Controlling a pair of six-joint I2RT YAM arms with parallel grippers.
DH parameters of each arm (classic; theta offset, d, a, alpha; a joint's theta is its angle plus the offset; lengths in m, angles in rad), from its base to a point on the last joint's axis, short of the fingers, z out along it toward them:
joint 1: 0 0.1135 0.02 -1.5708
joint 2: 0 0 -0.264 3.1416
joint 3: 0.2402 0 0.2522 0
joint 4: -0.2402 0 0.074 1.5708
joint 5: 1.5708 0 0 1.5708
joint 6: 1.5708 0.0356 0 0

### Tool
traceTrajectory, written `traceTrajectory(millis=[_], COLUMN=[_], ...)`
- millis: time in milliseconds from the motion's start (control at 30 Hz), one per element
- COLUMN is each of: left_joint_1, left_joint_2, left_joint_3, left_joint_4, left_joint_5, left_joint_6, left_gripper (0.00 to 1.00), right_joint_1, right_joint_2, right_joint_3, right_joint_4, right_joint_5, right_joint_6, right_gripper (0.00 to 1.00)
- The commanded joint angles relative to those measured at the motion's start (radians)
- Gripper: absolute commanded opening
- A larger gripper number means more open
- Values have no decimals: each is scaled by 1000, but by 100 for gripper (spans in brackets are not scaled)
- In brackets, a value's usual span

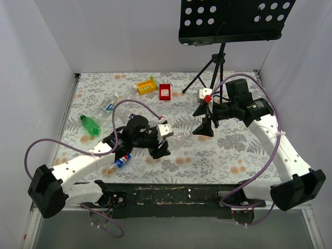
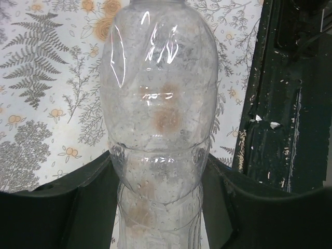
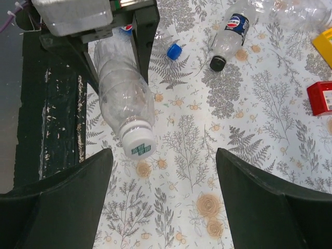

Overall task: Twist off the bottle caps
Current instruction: Unscrew the bottle cap from the plastic bottle.

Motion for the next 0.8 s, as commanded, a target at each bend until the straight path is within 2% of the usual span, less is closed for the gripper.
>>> traceTrajectory(millis=[0, 167, 267, 400, 600, 767], left_joint_1=[2, -1, -4, -44, -111, -142], left_joint_2=[-78, -89, -80, -58, 20, 66], left_joint_3=[-12, -17, -6, 11, 44, 66], left_joint_4=[-4, -2, 0, 3, 15, 39], left_joint_5=[-70, -130, -152, -211, -308, -336], left_joint_6=[27, 56, 62, 81, 96, 90], left_gripper=[13, 13, 13, 13, 13, 13], right_joint_1=[-24, -104, -155, -189, -190, -190], right_joint_2=[-45, -85, -113, -113, -65, -27], right_joint_3=[-5, -96, -195, -292, -334, -369], right_joint_4=[-48, 48, 188, 345, 412, 444], right_joint_5=[-12, -127, -210, -230, -258, -207], right_joint_6=[26, 153, 320, 582, 714, 790], right_gripper=[88, 88, 88, 86, 84, 79])
